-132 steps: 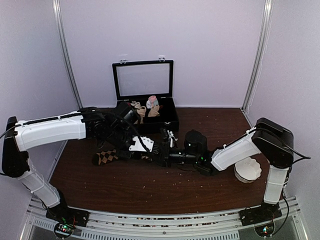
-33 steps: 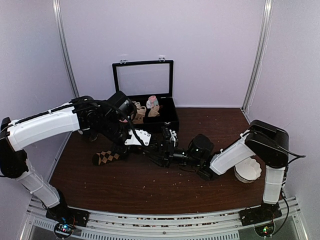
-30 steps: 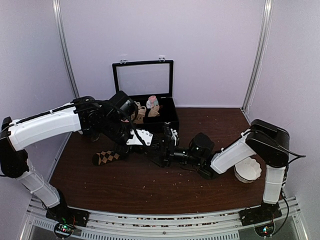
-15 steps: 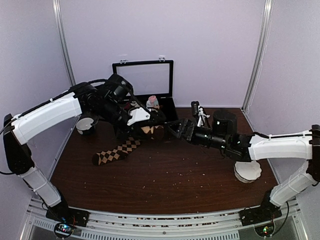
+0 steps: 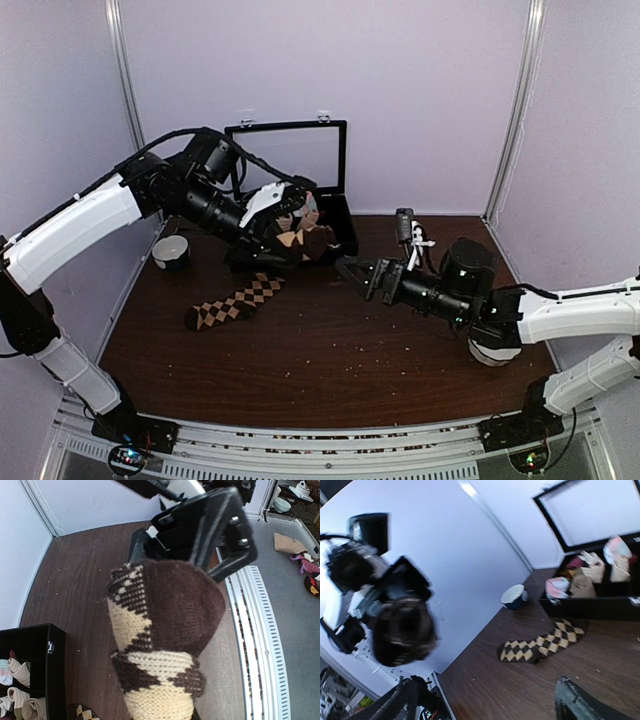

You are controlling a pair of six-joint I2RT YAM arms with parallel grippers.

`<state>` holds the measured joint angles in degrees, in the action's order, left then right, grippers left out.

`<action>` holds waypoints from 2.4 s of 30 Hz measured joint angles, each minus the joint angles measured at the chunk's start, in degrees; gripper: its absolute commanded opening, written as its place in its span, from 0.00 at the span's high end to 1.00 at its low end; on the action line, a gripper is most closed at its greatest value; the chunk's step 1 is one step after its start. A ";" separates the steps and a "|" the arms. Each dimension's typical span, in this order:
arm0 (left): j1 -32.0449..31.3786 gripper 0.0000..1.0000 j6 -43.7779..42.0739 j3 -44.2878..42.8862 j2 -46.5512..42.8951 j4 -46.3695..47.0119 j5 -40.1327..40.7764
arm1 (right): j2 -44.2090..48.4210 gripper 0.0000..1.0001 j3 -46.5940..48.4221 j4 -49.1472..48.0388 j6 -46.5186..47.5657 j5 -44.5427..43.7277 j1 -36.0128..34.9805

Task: Roll the socks
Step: Pass from the left arm to the right, then smooth out the sock at the center of the board.

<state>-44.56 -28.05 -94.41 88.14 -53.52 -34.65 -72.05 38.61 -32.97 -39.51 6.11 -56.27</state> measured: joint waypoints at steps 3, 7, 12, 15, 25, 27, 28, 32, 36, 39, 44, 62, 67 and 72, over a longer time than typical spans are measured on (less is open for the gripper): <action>0.00 1.00 0.87 0.00 -0.24 0.37 -1.01 | 0.37 0.17 5.68 1.16 3.67 0.00 -4.09; 0.00 1.00 2.03 0.00 -0.24 0.92 -2.47 | -1.05 0.23 12.92 3.56 8.00 -0.59 -6.58; 0.00 1.00 3.10 0.00 -0.24 1.05 -4.66 | -5.38 0.38 17.27 5.38 10.75 -1.29 -8.00; 0.00 1.00 3.39 0.00 -0.24 1.07 -5.77 | -7.67 0.53 18.69 7.19 11.78 -1.46 -8.07; 0.66 1.00 3.72 -0.66 -0.22 0.66 -7.26 | -8.63 1.00 21.68 10.16 14.38 -1.84 -8.37; 0.61 0.66 3.54 -0.63 -0.22 0.31 -7.69 | -8.31 1.00 21.77 11.13 14.97 -1.92 -8.41; 0.57 0.43 3.34 -0.66 -0.22 -0.02 -7.87 | -8.13 1.00 22.03 12.04 15.37 -1.92 -8.59; 0.46 0.02 2.93 -0.66 -0.22 -0.72 -8.90 | -7.32 1.00 22.80 17.00 17.51 -1.92 -8.85; 0.46 0.02 2.43 -0.66 -0.31 -1.44 -8.90 | -6.99 1.00 24.28 24.57 20.74 -1.92 -8.85; 0.46 0.02 0.66 -0.68 -1.31 -2.67 -6.12 | -6.64 1.00 25.40 29.83 23.34 -1.88 -8.85; 0.48 0.02 -1.84 0.81 -7.08 -4.22 6.23 | -5.62 1.00 26.40 36.98 27.58 -1.03 -8.85; 3.76 0.41 -5.68 7.98 -13.27 -9.68 -2.93 | -13.14 1.00 39.01 50.97 37.92 1.09 -12.24; 3.74 0.48 -4.02 7.50 -10.73 -9.38 -11.21 | -14.51 1.00 41.48 51.45 39.04 1.79 -13.53; 3.58 0.37 -3.32 6.54 -7.56 -9.07 -14.88 | -15.19 1.00 42.60 51.34 39.41 2.25 -14.16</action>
<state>-40.97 -31.38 -87.88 80.58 -62.59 -49.54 -87.24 81.21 18.37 -0.10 8.36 -70.43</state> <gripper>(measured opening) 0.607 0.077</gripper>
